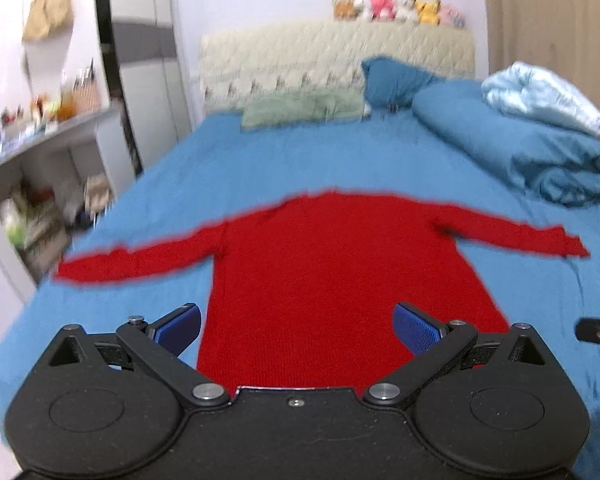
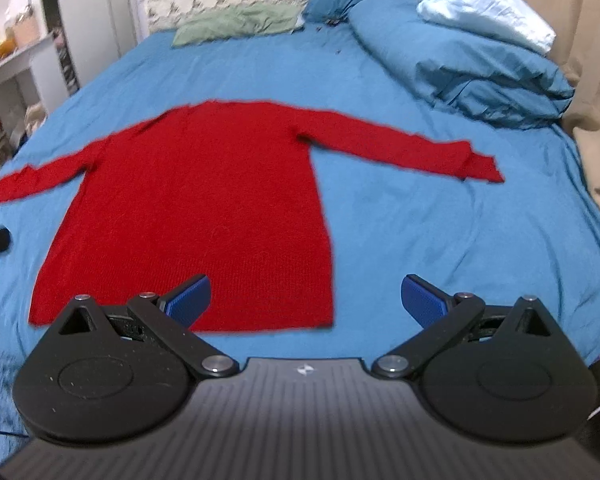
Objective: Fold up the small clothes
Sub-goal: 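Reach the right tool to the sweater sleeve and close on it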
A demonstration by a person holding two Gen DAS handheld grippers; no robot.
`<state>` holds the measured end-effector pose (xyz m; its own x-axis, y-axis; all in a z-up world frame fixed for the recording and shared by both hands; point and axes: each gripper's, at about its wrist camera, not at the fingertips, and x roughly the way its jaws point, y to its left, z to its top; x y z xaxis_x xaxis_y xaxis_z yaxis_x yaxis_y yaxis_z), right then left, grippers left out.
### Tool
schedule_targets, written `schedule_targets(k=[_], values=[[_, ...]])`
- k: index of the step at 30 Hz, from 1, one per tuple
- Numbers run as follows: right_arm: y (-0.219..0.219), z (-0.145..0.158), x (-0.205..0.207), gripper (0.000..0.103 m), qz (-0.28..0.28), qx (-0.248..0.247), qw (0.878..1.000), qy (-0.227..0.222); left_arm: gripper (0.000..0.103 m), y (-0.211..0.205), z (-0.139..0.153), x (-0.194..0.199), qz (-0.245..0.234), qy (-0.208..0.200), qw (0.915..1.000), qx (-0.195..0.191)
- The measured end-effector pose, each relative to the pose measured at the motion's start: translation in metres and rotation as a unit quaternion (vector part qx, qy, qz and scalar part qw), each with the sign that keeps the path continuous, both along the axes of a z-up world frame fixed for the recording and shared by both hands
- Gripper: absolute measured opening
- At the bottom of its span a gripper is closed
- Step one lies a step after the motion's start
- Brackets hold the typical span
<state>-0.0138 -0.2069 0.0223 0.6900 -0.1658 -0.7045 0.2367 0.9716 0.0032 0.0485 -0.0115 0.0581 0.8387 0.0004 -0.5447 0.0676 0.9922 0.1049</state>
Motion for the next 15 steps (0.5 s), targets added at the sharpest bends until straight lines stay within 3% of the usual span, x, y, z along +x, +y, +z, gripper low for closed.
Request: schedule_targets(k=[4,7,10,15], values=[[-0.045,0.019,0.025,0.103,-0.028,-0.003,1.0,-0.014,0.103,-0.019,0.03,0.049,-0.017,-0.039,0.9991,-0.008],[-0.083,0.024,0.05,0.103,-0.051,-0.003,0.998,-0.024,0.103,-0.037,0.035,0.101,-0.037,-0.039,0.9983,-0.024],[-0.127,0.016,0.08,0.103,-0.079,0.012,0.996,-0.028,0.103,-0.061,0.024,0.155,-0.055,-0.018,0.9979,-0.03],[-0.19,-0.026,0.129,0.103,-0.116,0.06,0.991,-0.026,0.103,-0.092,-0.023,0.24,-0.068,0.044,0.9957,-0.046]])
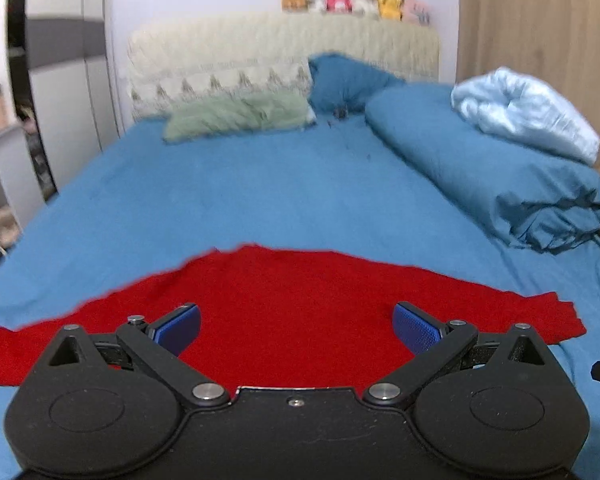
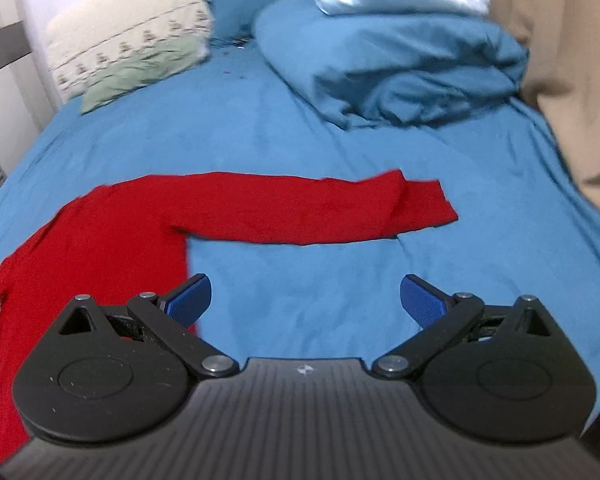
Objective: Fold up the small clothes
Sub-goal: 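Reach the right tool to the sweater sleeve and close on it, then lift the sleeve with the right tool, fold it across the body, release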
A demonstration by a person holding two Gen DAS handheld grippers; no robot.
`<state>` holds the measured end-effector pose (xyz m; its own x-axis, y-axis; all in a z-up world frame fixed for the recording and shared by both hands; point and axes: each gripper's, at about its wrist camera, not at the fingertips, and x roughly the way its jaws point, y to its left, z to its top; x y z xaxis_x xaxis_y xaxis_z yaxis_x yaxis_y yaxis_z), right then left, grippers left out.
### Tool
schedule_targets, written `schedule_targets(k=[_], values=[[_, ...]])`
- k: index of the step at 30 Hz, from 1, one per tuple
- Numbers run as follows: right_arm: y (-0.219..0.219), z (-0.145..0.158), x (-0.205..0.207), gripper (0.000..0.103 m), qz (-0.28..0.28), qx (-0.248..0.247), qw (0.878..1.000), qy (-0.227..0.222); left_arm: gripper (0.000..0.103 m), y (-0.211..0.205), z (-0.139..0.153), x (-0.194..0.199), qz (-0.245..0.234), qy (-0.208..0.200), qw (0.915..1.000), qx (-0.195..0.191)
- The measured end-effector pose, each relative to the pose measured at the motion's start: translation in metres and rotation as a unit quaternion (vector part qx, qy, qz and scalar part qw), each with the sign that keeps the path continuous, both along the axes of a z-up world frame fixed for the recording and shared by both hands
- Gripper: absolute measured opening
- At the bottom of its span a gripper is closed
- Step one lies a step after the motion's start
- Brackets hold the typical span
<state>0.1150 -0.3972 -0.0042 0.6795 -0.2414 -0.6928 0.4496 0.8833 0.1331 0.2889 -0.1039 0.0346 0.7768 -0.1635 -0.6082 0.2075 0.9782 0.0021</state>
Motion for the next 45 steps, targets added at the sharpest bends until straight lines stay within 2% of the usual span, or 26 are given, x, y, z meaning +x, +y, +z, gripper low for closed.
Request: schedule_targets(k=[6,10,13,16,21,25,28,31,33,37,41,43,45], values=[[-0.046,-0.069,0.043,0.103,-0.036,0.048,0.998,-0.03,0.103,-0.029,-0.061,0.066,-0.01,0.051,0.9985,0.018],[-0.066,-0.109,0.065,0.103,-0.052,0.07,0.995,-0.046,0.103,-0.032,-0.092,0.088,-0.013,0.071,0.9969,0.03],[-0.083,-0.135,0.081,0.099,-0.079,0.087,0.992,-0.046,0.103,-0.035,-0.116,0.105,-0.016,0.086,0.9955,0.038],[-0.095,-0.152,0.088,0.095,-0.105,0.098,0.988,-0.054,0.103,-0.038,-0.134,0.119,-0.013,0.098,0.9945,0.035],[-0.106,-0.159,0.099,0.089,-0.118,0.077,0.986,-0.087,0.103,-0.037,-0.16,0.14,-0.009,0.142,0.9897,0.013],[-0.124,-0.16,0.108,0.068,-0.138,0.084,0.982,-0.102,0.103,-0.035,-0.173,0.145,-0.007,0.152,0.9882,0.014],[-0.133,-0.155,0.111,0.026,-0.14,0.08,0.98,-0.112,0.103,-0.032,-0.17,0.143,-0.017,0.145,0.9892,0.014],[-0.137,-0.138,0.117,0.026,-0.116,0.097,0.977,-0.148,0.103,-0.022,-0.163,0.139,-0.03,0.133,0.9907,0.006],[-0.13,-0.116,0.128,0.025,-0.09,0.094,0.976,-0.174,0.103,-0.012,-0.155,0.136,-0.034,0.119,0.9923,0.007],[-0.089,-0.062,0.169,0.024,-0.004,0.075,0.974,-0.213,0.103,0.016,-0.134,0.126,-0.029,0.083,0.9961,0.0],[-0.005,-0.016,0.233,0.024,0.116,0.083,0.962,-0.235,0.103,0.053,-0.113,0.119,-0.02,0.052,0.9984,-0.012],[0.046,-0.008,0.262,0.024,0.176,0.091,0.952,-0.232,0.103,0.072,-0.107,0.116,-0.01,0.045,0.9989,-0.012],[0.101,-0.014,0.29,0.024,0.233,0.101,0.944,-0.209,0.103,0.09,-0.105,0.111,0.002,0.041,0.9992,-0.003]])
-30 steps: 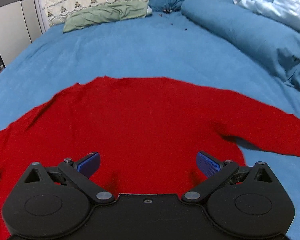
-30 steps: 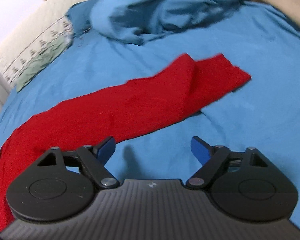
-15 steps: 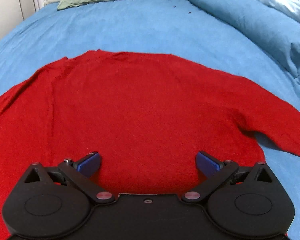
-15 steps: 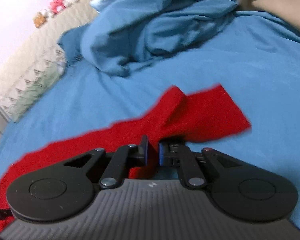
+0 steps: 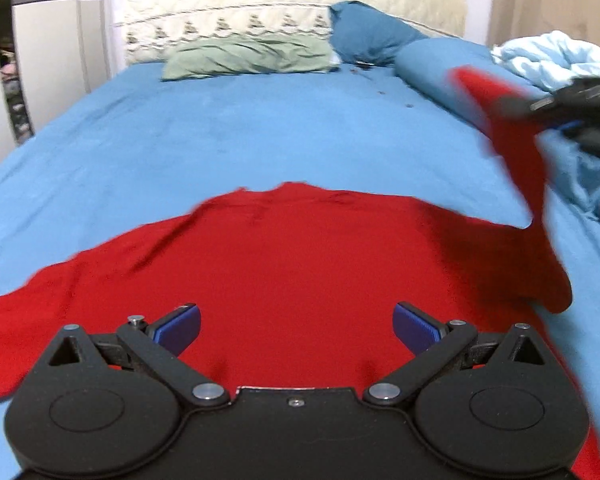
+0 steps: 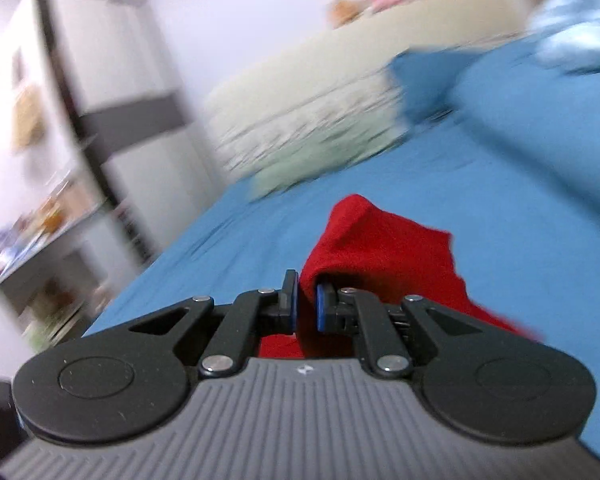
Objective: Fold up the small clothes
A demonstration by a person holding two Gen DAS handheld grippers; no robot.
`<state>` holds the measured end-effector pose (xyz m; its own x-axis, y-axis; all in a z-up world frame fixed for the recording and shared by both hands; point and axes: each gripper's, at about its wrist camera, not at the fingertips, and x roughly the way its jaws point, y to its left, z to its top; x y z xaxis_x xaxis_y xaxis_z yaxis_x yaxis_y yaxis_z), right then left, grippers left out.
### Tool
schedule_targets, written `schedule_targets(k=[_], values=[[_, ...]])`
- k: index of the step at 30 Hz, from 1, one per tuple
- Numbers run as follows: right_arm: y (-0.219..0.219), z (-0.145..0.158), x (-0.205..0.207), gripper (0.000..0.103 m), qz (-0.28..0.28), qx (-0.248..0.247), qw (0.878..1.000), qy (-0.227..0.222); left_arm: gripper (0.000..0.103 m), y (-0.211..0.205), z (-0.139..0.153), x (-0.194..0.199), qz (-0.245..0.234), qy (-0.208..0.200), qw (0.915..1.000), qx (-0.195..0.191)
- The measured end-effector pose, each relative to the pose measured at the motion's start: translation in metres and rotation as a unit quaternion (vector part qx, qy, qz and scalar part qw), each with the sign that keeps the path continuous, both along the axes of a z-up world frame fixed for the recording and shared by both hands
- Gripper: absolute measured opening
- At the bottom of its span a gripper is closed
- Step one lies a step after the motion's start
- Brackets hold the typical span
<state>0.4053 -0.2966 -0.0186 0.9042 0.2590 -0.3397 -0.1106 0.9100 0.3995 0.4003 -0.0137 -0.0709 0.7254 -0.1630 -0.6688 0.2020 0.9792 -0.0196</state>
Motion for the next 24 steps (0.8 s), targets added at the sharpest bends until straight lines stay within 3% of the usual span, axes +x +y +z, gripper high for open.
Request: schedule_targets(k=[5,9,11,14,18,22,24], values=[[0.102,-0.076,0.043,0.024,0.077,-0.017,0.991,0.107,0.103,0.039,-0.013,-0.009,0.028,0.009,0.9993,0.025],[0.128,-0.121,0.04,0.029,0.083,-0.023,0.985,0.148,0.103,0.057,-0.023,-0.011,0.023,0.032,0.999,0.019],[0.13,-0.122,0.034,0.059,0.089,-0.032,0.985,0.145,0.103,0.057,-0.024,-0.012,0.019,0.033,0.9992,0.013],[0.118,-0.103,0.015,0.09,0.09,-0.048,0.988,0.114,0.103,0.045,-0.02,-0.013,0.004,0.022,0.9997,0.011],[0.075,-0.08,-0.023,0.098,0.064,-0.101,0.99,0.069,0.103,0.009,-0.016,-0.005,-0.042,0.001,0.9991,0.011],[0.029,-0.068,-0.045,0.1,0.02,-0.132,0.989,0.069,0.103,-0.037,-0.022,0.025,-0.071,0.015,0.9971,0.026],[0.007,-0.072,-0.059,0.1,0.001,-0.131,0.988,0.084,0.092,-0.051,-0.032,0.045,-0.064,0.03,0.9969,0.036]])
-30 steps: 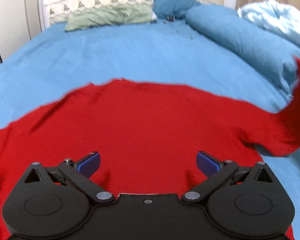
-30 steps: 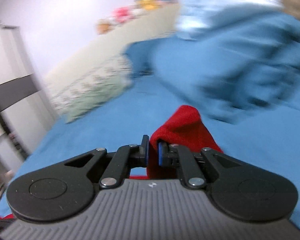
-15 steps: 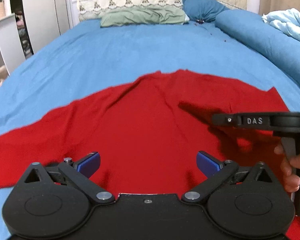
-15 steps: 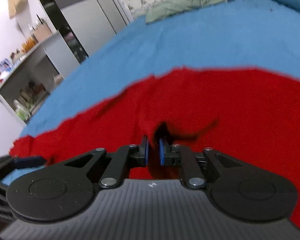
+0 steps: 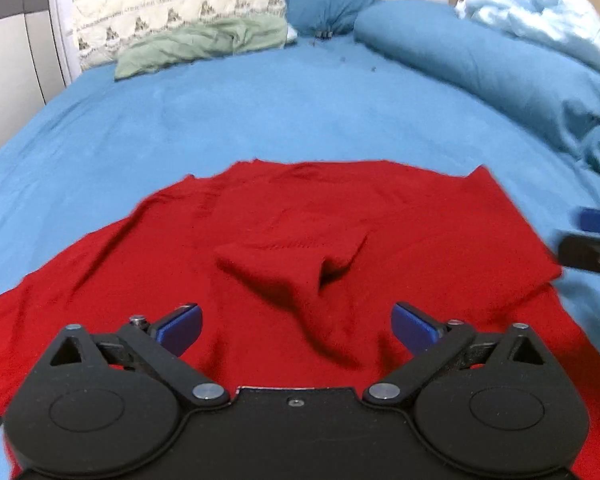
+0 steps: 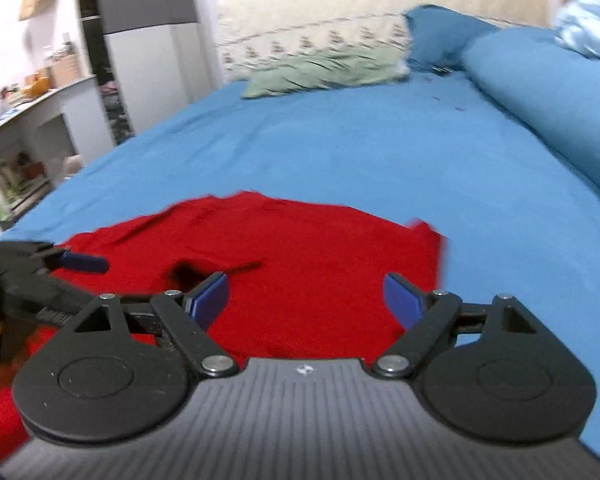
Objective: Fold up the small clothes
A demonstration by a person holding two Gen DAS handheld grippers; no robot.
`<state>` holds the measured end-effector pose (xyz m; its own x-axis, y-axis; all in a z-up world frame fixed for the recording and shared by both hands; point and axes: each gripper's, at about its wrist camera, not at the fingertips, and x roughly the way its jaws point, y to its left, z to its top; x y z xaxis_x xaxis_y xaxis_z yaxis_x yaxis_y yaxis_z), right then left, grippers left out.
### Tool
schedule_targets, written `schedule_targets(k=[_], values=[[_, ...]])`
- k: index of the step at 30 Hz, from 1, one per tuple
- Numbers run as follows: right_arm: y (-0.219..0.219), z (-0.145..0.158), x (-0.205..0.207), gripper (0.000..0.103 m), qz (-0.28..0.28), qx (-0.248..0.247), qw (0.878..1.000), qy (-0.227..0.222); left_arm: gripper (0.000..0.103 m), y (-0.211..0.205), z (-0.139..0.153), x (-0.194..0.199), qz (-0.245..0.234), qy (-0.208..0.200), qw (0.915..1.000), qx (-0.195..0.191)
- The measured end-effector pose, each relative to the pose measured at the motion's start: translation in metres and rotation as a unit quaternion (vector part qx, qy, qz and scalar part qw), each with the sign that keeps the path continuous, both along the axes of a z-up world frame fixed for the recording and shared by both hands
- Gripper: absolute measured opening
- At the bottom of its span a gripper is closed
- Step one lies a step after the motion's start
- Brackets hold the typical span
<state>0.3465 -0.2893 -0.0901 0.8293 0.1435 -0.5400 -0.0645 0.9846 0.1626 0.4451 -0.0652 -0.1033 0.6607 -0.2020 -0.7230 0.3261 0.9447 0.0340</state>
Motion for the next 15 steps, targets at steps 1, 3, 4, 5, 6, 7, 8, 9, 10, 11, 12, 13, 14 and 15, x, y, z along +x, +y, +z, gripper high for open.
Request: schedule_targets(k=[1,3,4,5,6,7,8,9,10,11,12,13,14,15], values=[[-0.009,-0.002,-0.006,0.1,-0.009,0.001,1.0,0.004,0.089,-0.004,-0.005,0.007,0.007,0.006,1.0,0.002],[-0.024,-0.008,-0.015,0.1,-0.021,0.006,1.0,0.009,0.079,-0.004,-0.015,0.025,0.029,0.02,0.9994,-0.001],[-0.029,-0.01,-0.019,0.1,-0.027,0.01,1.0,0.011,0.078,0.0,-0.019,0.032,0.043,0.024,0.9988,-0.006],[-0.034,-0.013,-0.021,0.1,-0.031,0.014,0.999,0.012,0.078,0.005,-0.021,0.036,0.056,0.026,0.998,-0.014],[-0.039,-0.016,-0.024,0.1,-0.035,0.02,0.999,0.013,0.078,0.015,-0.022,0.04,0.074,0.028,0.9963,-0.032],[-0.042,-0.017,-0.024,0.1,-0.038,0.024,0.999,0.014,0.077,0.024,-0.021,0.041,0.088,0.029,0.9945,-0.048],[-0.045,-0.019,-0.025,0.1,-0.041,0.028,0.999,0.015,0.076,0.036,-0.019,0.039,0.11,0.025,0.9919,-0.059],[-0.047,-0.022,-0.026,0.1,-0.044,0.032,0.998,0.017,0.076,0.048,-0.018,0.037,0.135,0.019,0.9887,-0.063],[-0.049,-0.025,-0.027,0.1,-0.047,0.035,0.998,0.018,0.076,0.061,-0.019,0.034,0.148,0.016,0.9863,-0.071],[-0.05,-0.028,-0.025,0.1,-0.049,0.038,0.998,0.02,0.076,0.069,-0.02,0.031,0.157,0.016,0.9843,-0.08],[-0.051,-0.03,-0.026,0.1,-0.051,0.042,0.998,0.022,0.075,0.079,-0.022,0.028,0.168,0.019,0.9819,-0.086],[-0.053,-0.033,-0.026,0.1,-0.055,0.047,0.997,0.024,0.075,0.086,-0.025,0.025,0.174,0.023,0.9804,-0.09],[-0.054,-0.035,-0.026,0.1,-0.056,0.052,0.997,0.025,0.075,0.095,-0.027,0.021,0.179,0.024,0.9785,-0.101],[-0.055,-0.038,-0.026,0.1,-0.058,0.057,0.996,0.027,0.075,0.102,-0.028,0.016,0.182,0.022,0.9763,-0.115]])
